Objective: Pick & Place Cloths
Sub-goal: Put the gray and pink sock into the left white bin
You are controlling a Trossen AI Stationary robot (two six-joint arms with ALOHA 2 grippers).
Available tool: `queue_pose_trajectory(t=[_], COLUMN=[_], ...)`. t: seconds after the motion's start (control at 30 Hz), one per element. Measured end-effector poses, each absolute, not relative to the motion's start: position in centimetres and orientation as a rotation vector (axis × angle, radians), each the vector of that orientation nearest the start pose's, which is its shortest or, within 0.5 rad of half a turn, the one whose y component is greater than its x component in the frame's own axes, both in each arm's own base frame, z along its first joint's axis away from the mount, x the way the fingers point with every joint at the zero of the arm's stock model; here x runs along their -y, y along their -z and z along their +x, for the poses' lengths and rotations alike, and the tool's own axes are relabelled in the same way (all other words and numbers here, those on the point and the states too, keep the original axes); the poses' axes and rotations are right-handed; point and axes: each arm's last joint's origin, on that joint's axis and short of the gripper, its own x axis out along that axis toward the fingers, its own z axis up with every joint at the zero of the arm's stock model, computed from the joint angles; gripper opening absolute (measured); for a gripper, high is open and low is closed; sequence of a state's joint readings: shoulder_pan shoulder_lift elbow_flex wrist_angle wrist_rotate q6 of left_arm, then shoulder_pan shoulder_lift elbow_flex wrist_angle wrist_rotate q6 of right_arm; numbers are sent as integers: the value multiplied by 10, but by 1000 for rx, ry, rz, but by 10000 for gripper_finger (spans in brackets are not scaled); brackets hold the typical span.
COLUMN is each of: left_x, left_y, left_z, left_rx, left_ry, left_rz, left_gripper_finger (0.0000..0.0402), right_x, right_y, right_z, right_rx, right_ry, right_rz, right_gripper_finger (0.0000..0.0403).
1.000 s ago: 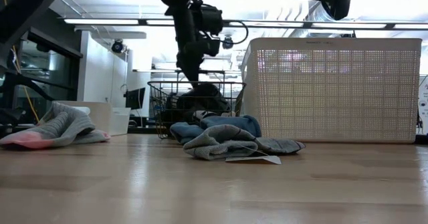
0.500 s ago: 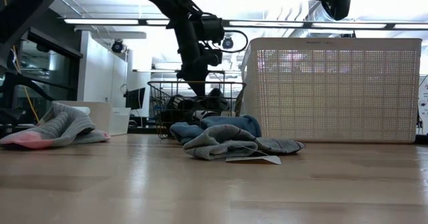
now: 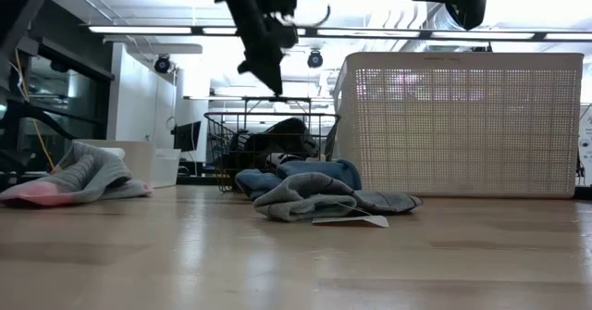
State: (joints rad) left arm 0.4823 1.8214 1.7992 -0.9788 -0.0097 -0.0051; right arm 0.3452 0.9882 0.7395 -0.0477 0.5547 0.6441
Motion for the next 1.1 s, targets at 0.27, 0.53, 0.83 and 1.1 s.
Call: queue_pose_trajectory(t=[0.27,0.53,0.83,1.1], left_x=[-132,-96,-59,-19], left_y=[-367,-362,-336,-317], left_z=[329,306,249,210], left_rx=[-899,-779,-657,-483], left_ry=[-366,-319,-294,-240], left_rz=[-178,-178,-301,-347], left_gripper_finger=[0,0,0,0], right_x=[-69,-74,-74,-73], right_y=[-295,-294,-295,-294], right_z=[203,200,200,200], right_rx=[-178,-172,-168,-169], right_ry=[306,312,315,322], right_rz=[490,500,508,505], right_gripper_finger=[196,196,196,196])
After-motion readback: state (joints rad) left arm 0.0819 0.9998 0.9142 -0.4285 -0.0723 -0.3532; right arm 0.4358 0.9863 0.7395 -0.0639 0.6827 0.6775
